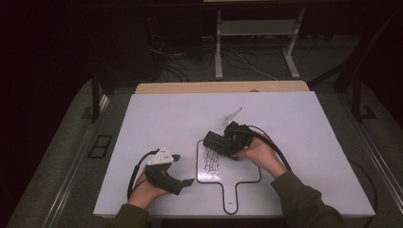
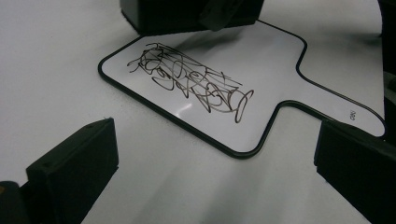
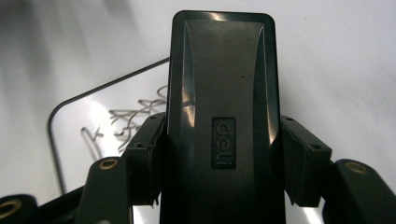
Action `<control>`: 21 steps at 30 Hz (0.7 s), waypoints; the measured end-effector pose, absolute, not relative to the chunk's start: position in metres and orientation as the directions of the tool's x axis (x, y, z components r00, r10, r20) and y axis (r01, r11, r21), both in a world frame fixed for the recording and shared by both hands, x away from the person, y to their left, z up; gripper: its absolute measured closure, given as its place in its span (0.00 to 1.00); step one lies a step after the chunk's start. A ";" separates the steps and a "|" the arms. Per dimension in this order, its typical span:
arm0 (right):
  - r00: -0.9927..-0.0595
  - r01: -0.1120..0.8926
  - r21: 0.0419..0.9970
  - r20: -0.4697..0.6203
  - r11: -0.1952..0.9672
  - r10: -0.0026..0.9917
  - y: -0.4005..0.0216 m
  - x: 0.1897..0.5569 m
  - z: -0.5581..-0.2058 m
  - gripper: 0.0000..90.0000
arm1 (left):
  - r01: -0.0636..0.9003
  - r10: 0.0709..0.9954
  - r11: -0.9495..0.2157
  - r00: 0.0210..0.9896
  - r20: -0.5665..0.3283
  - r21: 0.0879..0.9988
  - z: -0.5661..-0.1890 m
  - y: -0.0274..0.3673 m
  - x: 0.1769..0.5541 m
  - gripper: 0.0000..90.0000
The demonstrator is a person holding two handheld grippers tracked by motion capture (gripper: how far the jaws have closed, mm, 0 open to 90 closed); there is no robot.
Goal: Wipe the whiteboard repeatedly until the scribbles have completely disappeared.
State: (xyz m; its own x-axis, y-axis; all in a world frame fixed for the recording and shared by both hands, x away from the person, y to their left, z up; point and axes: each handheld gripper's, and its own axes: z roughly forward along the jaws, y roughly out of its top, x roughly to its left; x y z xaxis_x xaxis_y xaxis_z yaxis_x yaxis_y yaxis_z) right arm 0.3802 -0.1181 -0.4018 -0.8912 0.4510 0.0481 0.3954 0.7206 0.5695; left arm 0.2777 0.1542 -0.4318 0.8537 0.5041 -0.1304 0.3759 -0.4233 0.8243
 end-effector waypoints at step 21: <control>-0.906 0.367 0.528 0.013 0.766 0.424 -0.092 0.405 -0.424 0.43 | 0.375 0.502 -0.423 0.855 -0.131 0.825 -0.431 0.154 0.278 0.00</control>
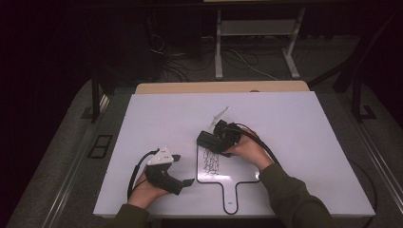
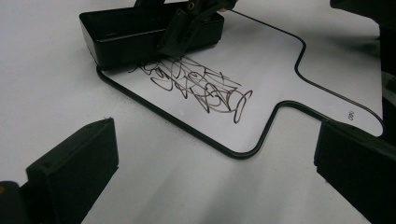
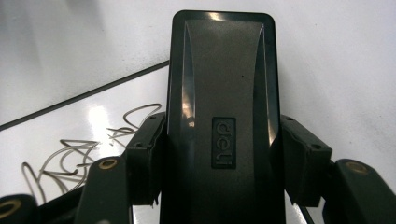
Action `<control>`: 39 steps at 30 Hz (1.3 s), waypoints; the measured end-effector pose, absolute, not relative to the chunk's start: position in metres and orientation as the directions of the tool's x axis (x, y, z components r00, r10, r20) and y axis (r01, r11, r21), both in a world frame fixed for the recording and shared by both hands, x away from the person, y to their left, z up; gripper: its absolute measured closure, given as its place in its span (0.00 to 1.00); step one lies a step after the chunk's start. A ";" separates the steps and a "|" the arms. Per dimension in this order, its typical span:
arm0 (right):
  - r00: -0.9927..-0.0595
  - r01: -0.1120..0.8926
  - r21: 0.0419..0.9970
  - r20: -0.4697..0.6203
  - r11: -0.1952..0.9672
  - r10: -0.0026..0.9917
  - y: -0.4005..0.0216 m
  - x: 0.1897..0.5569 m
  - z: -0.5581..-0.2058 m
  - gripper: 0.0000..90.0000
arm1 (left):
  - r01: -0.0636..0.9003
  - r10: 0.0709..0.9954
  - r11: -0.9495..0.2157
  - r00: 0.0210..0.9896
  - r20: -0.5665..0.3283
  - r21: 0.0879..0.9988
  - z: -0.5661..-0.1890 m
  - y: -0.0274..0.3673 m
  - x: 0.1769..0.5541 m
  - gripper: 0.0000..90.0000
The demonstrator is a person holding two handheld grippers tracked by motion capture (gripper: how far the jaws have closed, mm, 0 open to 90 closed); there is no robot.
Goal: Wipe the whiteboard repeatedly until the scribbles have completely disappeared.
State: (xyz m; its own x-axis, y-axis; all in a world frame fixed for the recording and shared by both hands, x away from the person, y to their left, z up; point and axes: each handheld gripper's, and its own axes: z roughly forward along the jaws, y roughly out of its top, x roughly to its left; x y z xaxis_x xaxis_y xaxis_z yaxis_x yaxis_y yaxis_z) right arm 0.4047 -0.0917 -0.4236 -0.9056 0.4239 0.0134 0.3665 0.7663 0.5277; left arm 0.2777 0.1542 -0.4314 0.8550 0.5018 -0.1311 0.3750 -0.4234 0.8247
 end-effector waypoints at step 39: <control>-0.909 0.352 0.482 -0.027 0.802 0.416 -0.083 0.402 -0.426 0.43 | 0.371 0.496 -0.429 0.859 -0.128 0.824 -0.431 0.153 0.277 0.00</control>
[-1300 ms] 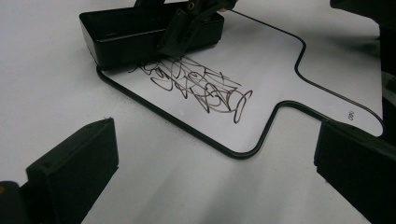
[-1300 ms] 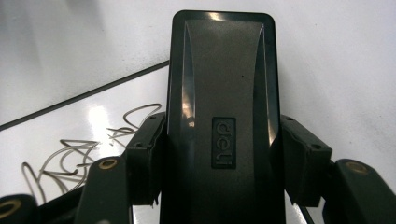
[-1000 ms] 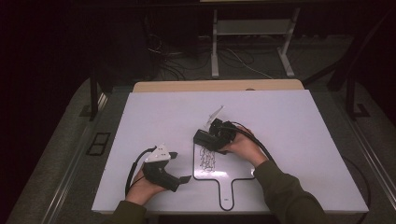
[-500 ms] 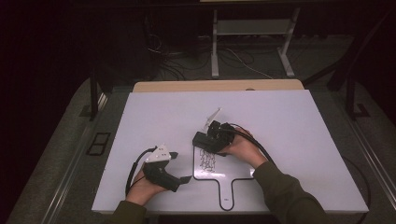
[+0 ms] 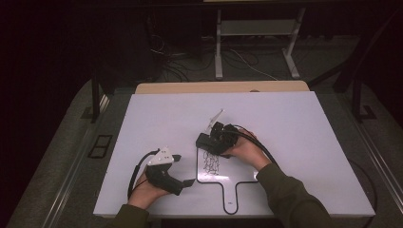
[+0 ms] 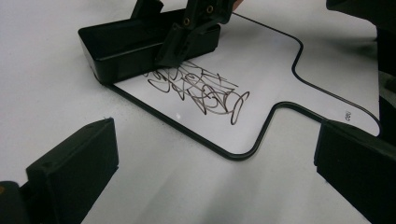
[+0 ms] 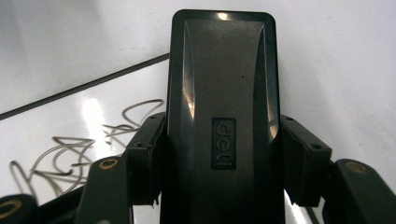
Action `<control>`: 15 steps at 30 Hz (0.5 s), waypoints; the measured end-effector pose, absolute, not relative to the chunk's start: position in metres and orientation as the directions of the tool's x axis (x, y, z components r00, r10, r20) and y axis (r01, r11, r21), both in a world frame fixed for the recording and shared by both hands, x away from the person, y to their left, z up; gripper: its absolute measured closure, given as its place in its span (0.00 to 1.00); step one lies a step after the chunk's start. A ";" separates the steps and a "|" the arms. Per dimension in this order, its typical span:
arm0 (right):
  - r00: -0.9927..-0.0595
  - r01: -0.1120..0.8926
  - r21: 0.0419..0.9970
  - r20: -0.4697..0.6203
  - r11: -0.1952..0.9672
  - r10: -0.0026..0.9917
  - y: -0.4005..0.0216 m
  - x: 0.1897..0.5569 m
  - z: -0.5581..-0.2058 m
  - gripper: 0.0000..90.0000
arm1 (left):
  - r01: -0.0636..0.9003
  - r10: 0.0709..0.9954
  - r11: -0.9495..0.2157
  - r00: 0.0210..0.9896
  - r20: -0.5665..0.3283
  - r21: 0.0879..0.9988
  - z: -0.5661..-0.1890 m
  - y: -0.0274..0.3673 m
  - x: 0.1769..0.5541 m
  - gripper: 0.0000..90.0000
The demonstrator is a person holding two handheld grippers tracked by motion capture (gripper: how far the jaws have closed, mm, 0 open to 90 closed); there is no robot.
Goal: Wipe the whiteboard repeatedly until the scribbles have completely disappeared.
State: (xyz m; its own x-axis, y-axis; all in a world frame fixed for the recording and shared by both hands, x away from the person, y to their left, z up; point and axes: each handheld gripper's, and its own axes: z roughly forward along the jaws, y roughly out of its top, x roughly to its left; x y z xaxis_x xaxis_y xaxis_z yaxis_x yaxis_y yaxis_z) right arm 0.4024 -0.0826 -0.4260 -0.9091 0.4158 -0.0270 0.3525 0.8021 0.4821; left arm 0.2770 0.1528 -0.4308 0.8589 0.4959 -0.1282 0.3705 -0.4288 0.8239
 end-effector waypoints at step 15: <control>-0.931 0.318 0.472 -0.006 0.822 0.364 -0.074 0.385 -0.425 0.43 | 0.372 0.496 -0.429 0.859 -0.129 0.823 -0.431 0.152 0.276 0.00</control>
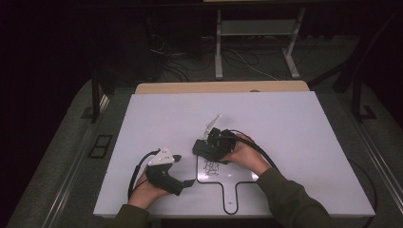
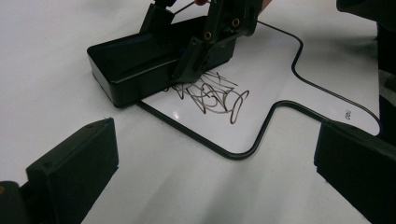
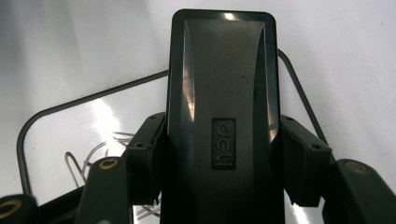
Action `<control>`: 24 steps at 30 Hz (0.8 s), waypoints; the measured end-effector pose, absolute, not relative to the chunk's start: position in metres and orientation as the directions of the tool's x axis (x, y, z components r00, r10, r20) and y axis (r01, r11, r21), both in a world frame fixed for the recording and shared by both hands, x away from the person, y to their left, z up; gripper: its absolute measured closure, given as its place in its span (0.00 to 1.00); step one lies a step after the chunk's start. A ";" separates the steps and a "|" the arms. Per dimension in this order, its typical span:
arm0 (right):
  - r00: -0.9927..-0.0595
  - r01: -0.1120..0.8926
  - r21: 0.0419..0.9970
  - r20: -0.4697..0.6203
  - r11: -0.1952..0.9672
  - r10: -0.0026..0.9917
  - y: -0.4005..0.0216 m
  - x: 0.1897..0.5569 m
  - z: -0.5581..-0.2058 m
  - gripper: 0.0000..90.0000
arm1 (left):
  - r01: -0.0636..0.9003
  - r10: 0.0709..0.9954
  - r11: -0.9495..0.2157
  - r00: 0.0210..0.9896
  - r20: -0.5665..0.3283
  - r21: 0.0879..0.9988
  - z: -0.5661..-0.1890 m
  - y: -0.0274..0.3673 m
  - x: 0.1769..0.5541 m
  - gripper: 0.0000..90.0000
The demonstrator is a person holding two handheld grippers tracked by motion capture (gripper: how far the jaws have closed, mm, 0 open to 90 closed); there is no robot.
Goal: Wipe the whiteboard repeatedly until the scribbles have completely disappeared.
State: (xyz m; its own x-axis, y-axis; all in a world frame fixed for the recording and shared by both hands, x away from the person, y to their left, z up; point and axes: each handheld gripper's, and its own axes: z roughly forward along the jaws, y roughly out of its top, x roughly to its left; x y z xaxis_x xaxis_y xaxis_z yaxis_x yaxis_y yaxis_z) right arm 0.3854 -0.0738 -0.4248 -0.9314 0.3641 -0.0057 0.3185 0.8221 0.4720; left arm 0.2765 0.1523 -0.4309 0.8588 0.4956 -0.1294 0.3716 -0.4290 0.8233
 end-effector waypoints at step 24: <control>-0.919 0.350 0.448 -0.004 0.823 0.393 -0.079 0.395 -0.422 0.42 | 0.370 0.494 -0.429 0.860 -0.129 0.824 -0.431 0.152 0.276 0.00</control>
